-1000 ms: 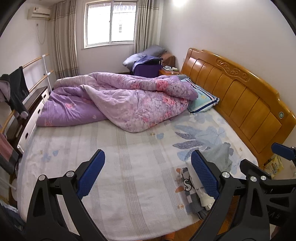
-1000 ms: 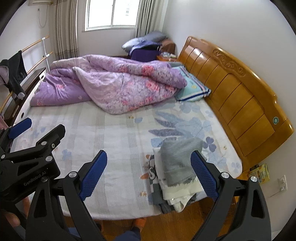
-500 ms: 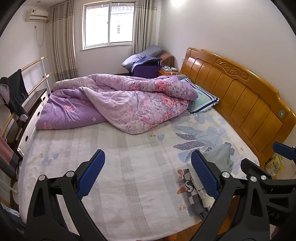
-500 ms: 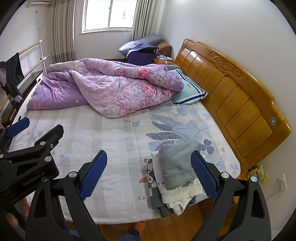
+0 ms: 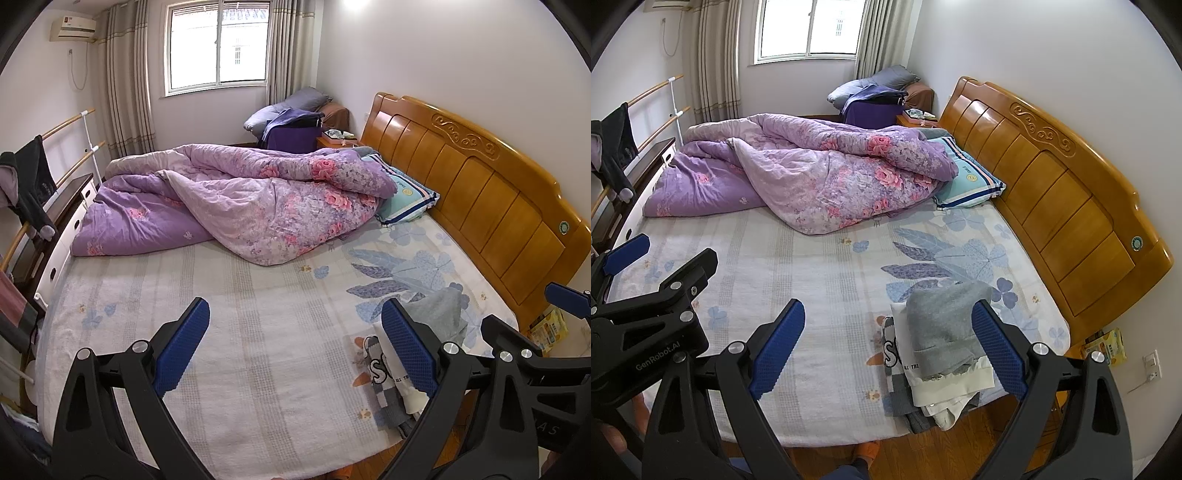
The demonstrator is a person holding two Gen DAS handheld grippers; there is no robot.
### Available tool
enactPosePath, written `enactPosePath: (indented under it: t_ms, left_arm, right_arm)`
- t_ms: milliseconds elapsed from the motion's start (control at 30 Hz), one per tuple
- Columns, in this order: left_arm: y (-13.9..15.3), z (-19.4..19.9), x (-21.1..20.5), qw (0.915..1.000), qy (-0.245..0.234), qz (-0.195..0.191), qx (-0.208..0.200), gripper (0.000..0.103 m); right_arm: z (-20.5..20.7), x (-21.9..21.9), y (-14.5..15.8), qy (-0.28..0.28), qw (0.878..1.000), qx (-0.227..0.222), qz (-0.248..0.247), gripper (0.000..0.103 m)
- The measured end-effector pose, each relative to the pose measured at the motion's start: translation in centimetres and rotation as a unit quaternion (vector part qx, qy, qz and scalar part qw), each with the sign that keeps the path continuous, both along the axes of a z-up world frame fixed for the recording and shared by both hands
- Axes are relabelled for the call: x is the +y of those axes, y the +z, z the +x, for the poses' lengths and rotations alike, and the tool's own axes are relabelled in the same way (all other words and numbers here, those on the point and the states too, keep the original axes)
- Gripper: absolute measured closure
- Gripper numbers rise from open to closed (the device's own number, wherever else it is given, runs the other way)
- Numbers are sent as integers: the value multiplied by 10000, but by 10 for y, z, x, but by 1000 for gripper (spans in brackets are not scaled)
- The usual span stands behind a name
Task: Fold large clothes
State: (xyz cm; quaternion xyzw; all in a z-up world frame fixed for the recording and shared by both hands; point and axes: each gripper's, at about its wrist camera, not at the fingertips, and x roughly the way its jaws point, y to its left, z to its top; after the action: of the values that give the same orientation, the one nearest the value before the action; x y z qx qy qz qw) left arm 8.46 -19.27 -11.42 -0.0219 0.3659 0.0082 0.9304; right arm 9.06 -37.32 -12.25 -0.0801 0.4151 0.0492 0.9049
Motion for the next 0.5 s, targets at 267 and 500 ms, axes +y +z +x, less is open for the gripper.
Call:
enactPosePath:
  t_ms: [267,500]
  left_arm:
    - [0,1,-2,10000,13,-3,-8,9]
    - [-4,5,3,10000,-13,13,18,9]
  right_arm:
    - [4,-1,-2,10,10000,30,2,15]
    - [10,-6,-5,27,10000,59,-14,15]
